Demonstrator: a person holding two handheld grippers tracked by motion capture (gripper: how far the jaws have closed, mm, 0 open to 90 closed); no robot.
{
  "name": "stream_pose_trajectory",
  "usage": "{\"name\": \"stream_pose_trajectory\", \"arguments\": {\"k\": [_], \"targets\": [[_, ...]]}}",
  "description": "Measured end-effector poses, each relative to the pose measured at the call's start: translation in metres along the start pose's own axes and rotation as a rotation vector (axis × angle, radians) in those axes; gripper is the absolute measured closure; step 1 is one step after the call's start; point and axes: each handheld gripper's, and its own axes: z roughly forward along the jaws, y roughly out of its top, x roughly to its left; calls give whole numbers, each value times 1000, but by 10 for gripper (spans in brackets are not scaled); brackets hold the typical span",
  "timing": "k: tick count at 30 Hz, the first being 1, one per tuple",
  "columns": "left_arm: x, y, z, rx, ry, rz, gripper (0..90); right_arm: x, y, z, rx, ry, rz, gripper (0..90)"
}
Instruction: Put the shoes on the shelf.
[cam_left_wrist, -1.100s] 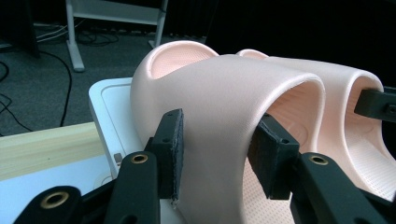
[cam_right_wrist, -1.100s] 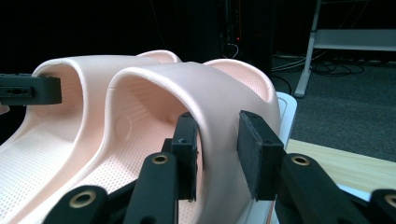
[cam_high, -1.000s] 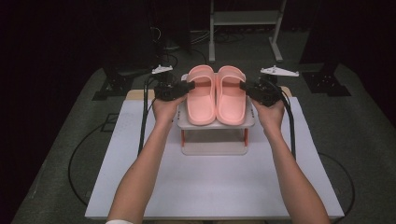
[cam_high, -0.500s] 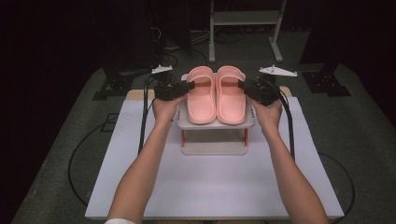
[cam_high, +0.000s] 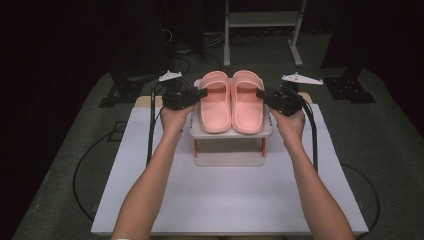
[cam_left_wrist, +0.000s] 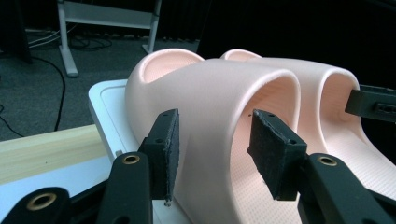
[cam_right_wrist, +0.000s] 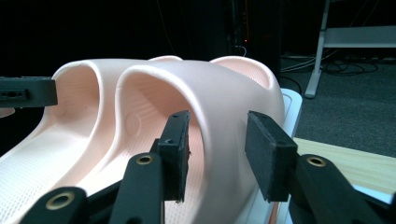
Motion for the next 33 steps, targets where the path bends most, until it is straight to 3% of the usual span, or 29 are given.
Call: {"name": "stream_pose_trajectory", "arguments": {"k": [4, 12, 18, 19, 33], "targets": [[0, -1, -3, 5, -8, 6, 512, -1, -3, -2, 5, 23, 15, 572], [0, -6, -10, -7, -22, 1, 502, 1, -6, -7, 9, 36, -3, 572], [-3, -8, -13, -3, -34, 10, 495, -1, -14, -9, 25, 52, 17, 560], [-4, -9, -14, -8, -37, 12, 494, 0, -14, -11, 11, 73, 25, 561], [-6, -20, -20, -13, -62, 7, 466, 6, -19, -16, 15, 92, 15, 543]]}}
